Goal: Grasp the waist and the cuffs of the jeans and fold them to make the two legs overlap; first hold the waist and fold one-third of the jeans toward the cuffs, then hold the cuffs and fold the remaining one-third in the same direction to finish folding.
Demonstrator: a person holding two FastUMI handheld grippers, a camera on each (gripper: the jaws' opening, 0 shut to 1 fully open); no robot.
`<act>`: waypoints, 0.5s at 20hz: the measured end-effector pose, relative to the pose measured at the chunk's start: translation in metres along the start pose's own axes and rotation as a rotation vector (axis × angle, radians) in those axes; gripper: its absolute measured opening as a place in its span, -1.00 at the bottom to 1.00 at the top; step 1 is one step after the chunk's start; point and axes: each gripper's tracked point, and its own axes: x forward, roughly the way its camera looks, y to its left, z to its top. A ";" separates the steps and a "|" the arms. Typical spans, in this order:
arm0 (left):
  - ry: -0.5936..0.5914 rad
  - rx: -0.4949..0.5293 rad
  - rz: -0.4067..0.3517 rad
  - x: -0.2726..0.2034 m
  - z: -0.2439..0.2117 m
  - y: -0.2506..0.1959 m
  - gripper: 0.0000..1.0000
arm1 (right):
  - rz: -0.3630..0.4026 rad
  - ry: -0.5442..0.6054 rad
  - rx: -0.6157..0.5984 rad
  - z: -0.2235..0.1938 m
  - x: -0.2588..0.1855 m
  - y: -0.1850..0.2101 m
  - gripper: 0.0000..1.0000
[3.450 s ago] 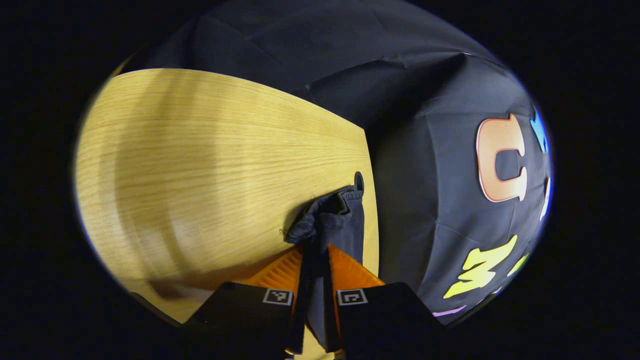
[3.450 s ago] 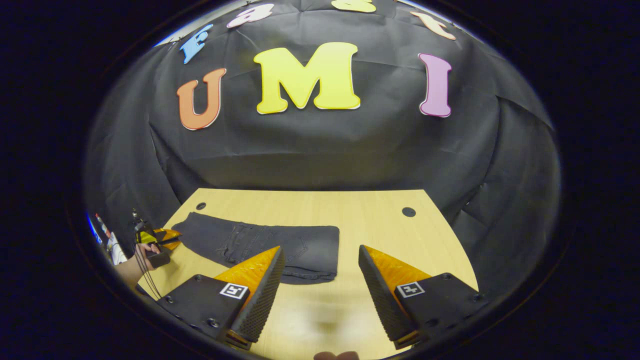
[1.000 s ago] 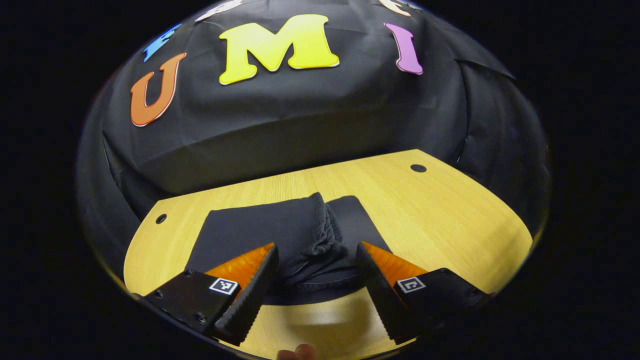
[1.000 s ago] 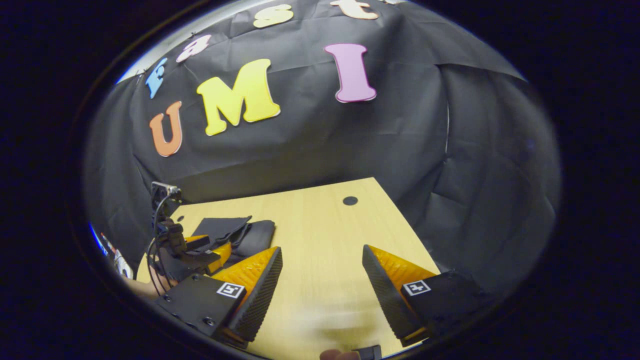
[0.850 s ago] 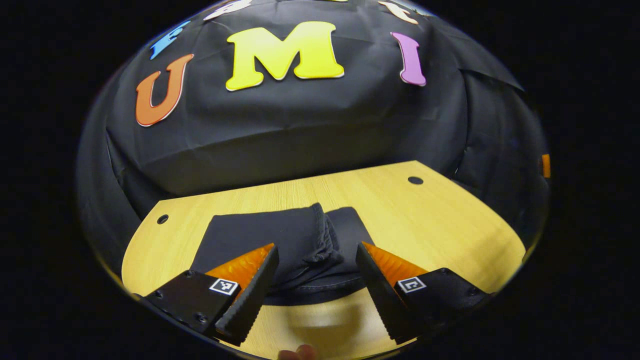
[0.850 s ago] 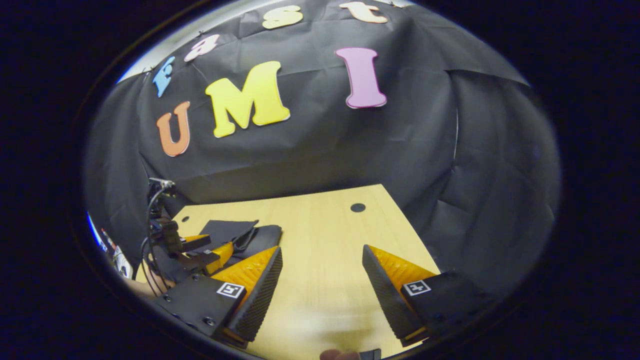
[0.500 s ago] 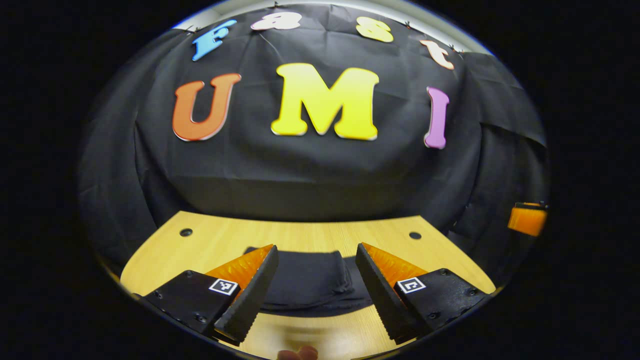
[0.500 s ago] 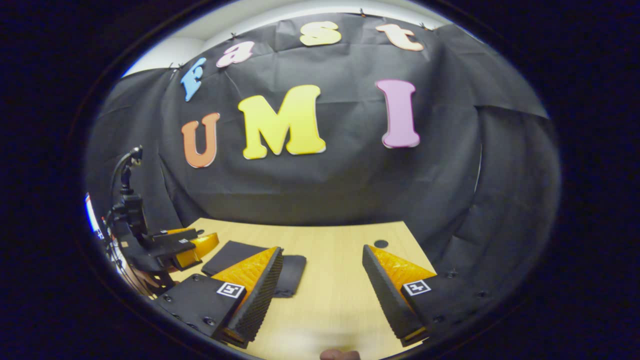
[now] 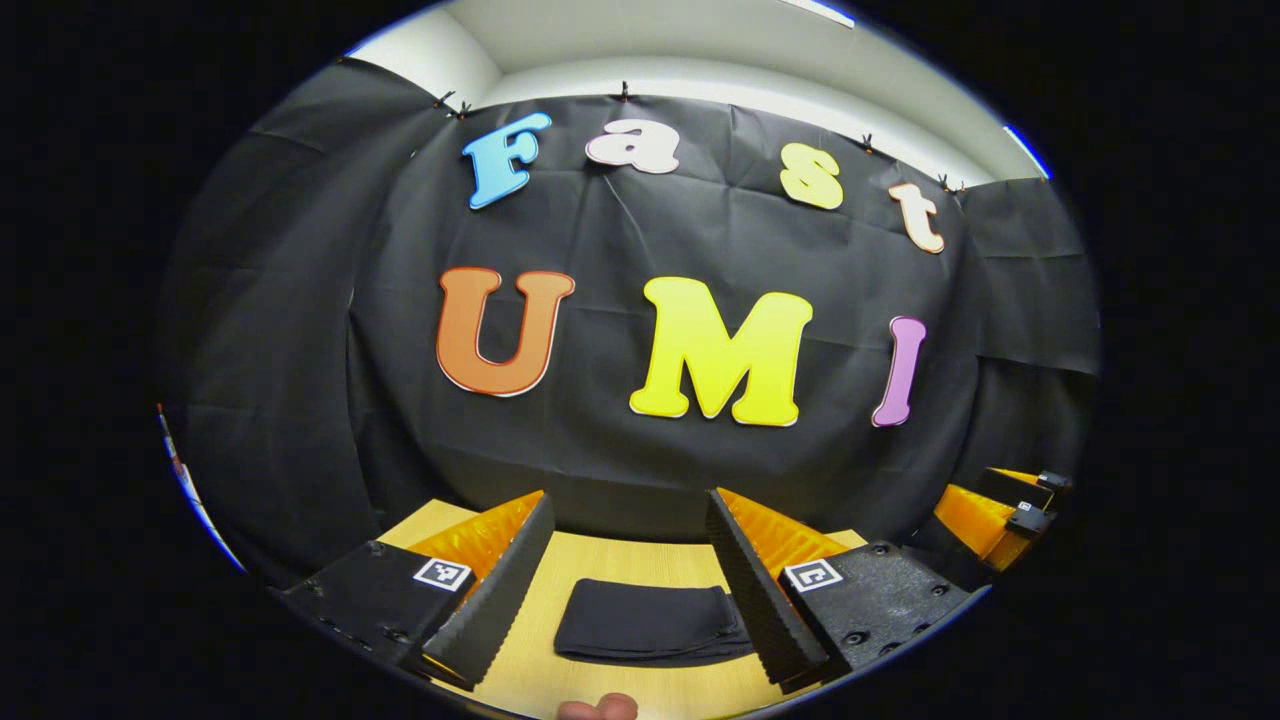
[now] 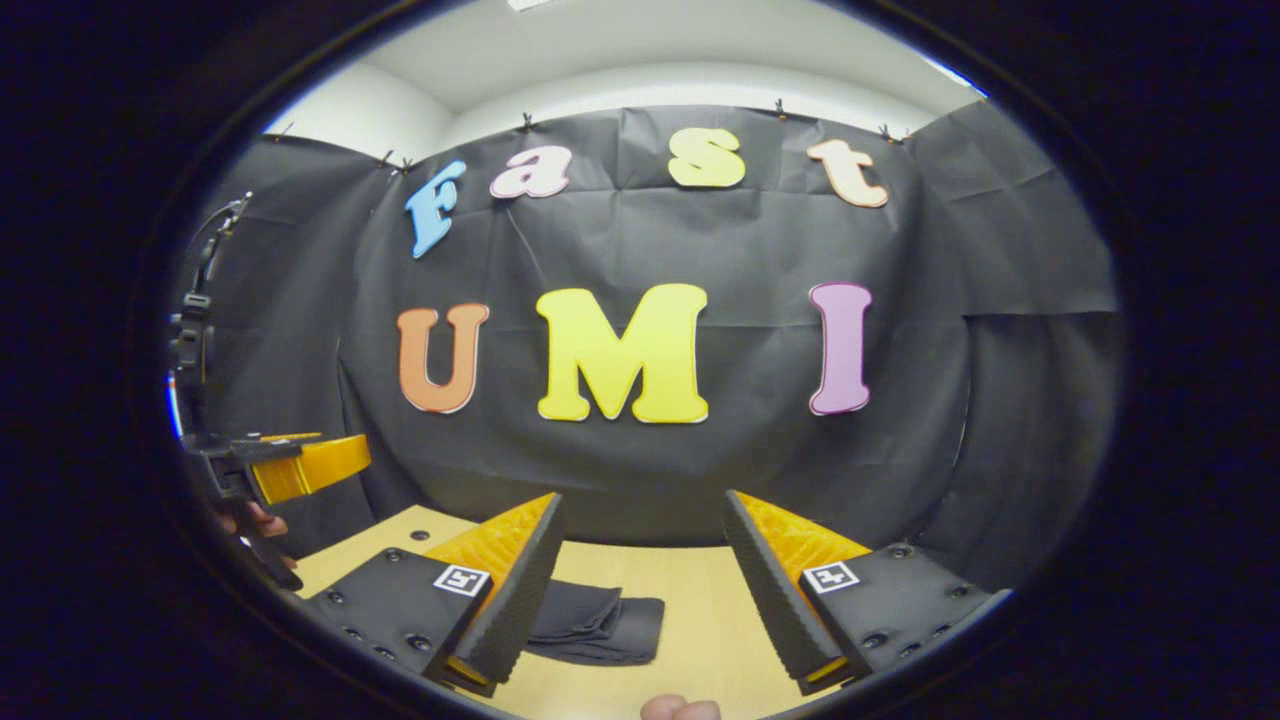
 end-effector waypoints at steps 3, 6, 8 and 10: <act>-0.009 0.003 -0.007 -0.028 -0.005 0.013 0.96 | -0.028 -0.053 -0.015 0.002 -0.020 0.015 0.86; -0.005 0.021 -0.007 -0.046 -0.015 0.021 0.95 | -0.031 -0.051 -0.068 -0.012 -0.039 0.034 0.95; -0.005 0.032 -0.001 -0.054 -0.020 0.025 0.96 | -0.036 -0.049 -0.086 -0.020 -0.050 0.045 0.95; -0.008 0.051 0.013 -0.058 -0.022 0.027 0.96 | -0.027 -0.056 -0.089 -0.023 -0.056 0.055 0.87</act>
